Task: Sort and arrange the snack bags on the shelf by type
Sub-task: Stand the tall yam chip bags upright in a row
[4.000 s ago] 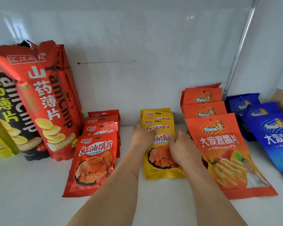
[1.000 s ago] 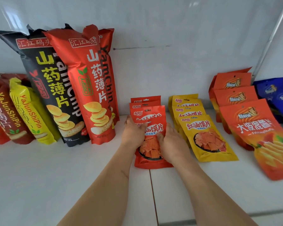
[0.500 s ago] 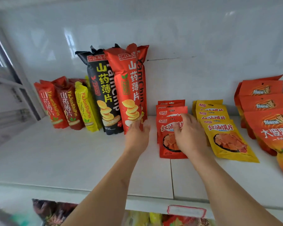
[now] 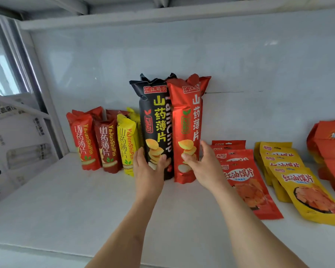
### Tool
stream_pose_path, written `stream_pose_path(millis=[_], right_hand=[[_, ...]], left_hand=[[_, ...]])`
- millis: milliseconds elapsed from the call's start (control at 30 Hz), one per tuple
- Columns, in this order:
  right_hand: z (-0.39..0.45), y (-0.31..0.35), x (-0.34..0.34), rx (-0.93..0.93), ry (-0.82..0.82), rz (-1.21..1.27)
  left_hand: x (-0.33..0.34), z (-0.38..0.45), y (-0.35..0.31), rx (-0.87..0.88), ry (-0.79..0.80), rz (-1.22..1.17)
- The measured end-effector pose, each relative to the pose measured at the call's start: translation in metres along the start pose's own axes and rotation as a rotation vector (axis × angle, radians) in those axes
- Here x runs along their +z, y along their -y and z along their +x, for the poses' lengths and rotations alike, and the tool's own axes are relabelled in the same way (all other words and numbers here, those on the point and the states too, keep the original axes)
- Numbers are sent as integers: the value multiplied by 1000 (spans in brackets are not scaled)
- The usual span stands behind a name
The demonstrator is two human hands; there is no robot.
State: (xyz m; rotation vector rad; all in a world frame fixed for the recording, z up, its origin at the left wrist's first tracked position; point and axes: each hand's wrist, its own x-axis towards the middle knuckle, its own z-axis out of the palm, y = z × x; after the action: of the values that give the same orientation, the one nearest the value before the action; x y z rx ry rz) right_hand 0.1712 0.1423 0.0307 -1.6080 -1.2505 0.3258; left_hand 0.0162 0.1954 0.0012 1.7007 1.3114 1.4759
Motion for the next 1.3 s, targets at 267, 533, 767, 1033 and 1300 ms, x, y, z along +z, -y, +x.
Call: stream_pose_path(millis=[267,533,767,1033,1300], right_hand=[[3,-21,34,71,-42,155],[8,-39,37,92,56,253],[5,-48,30,147,105,159],[4,-55,40,145,129,206],[3,-40,58,100,102,26]], left_hand=[[-1,38,33,-2,238,-211],[-5,50,51,-90,390,-258],[-34,63,65,-83,563,-225],[-63,52,74,-139,609,-297],[-91,30,76,-196,576,-330]])
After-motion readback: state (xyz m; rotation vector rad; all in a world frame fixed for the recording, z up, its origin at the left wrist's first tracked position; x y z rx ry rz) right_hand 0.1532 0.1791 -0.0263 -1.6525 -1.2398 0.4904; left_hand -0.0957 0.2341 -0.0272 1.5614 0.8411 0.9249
